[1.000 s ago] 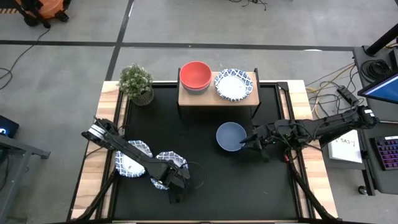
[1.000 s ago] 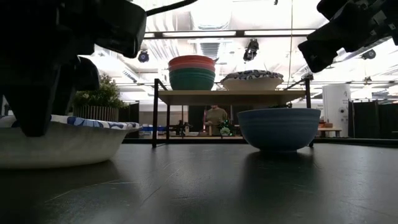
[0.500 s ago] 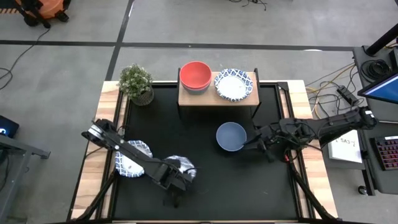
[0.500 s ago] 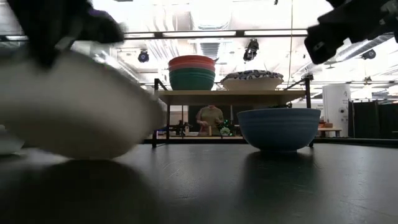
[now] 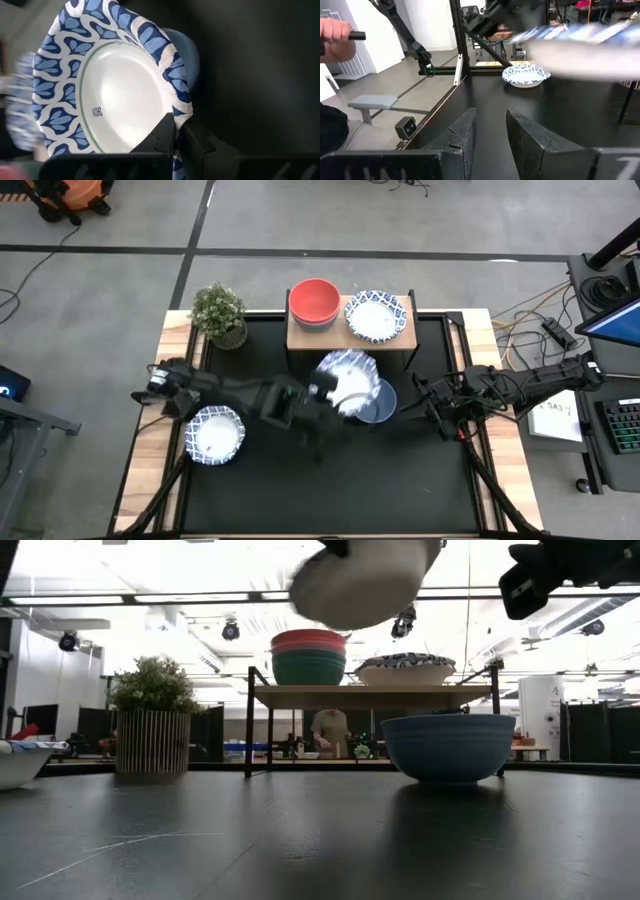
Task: Place and stack bowls onto a shelf
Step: Stack the right white and blue paper plate on the white and blue paper plate on the shelf
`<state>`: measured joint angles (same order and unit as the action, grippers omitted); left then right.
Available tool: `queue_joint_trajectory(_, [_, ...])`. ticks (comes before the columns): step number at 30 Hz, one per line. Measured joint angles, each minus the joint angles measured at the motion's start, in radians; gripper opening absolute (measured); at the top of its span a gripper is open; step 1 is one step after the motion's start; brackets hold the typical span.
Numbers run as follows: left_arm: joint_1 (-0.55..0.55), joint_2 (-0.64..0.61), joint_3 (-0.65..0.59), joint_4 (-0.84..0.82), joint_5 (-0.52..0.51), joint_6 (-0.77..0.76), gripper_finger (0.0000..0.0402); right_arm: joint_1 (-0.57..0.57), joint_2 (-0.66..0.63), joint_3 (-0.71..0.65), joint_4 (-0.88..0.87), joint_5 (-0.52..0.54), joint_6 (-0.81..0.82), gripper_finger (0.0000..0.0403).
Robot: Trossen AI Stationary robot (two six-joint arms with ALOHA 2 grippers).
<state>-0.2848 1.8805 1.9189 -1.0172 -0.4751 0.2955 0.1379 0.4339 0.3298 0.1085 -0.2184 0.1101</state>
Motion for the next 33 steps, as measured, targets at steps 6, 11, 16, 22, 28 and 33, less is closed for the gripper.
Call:
queue_joint_trajectory(6, [0.161, 0.000, 0.017, 0.131, -0.002, 0.182, 0.0000, 0.000, 0.000, 0.000, -0.012, 0.000, -0.005, 0.0098])
queue_joint_trajectory(11, [0.280, 0.001, 0.017, 0.245, 0.038, 0.244, 0.0000, 0.000, 0.000, 0.000, -0.029, 0.000, -0.003, 0.0098])
queue_joint_trajectory(16, [0.367, 0.015, 0.017, 0.354, 0.116, 0.256, 0.0000, 0.000, 0.000, 0.000, -0.029, 0.000, -0.003, 0.0098])
queue_joint_trajectory(22, [0.423, 0.051, 0.017, 0.471, 0.146, 0.279, 0.0000, 0.000, 0.000, 0.000, -0.049, 0.000, 0.001, 0.0098])
queue_joint_trajectory(28, [0.454, 0.090, 0.017, 0.566, 0.147, 0.298, 0.0000, 0.000, 0.000, 0.000, -0.058, 0.001, 0.001, 0.0098])
queue_joint_trajectory(33, [0.477, 0.123, 0.018, 0.636, 0.147, 0.288, 0.0009, 0.000, 0.001, 0.000, -0.060, 0.001, 0.001, 0.0098])
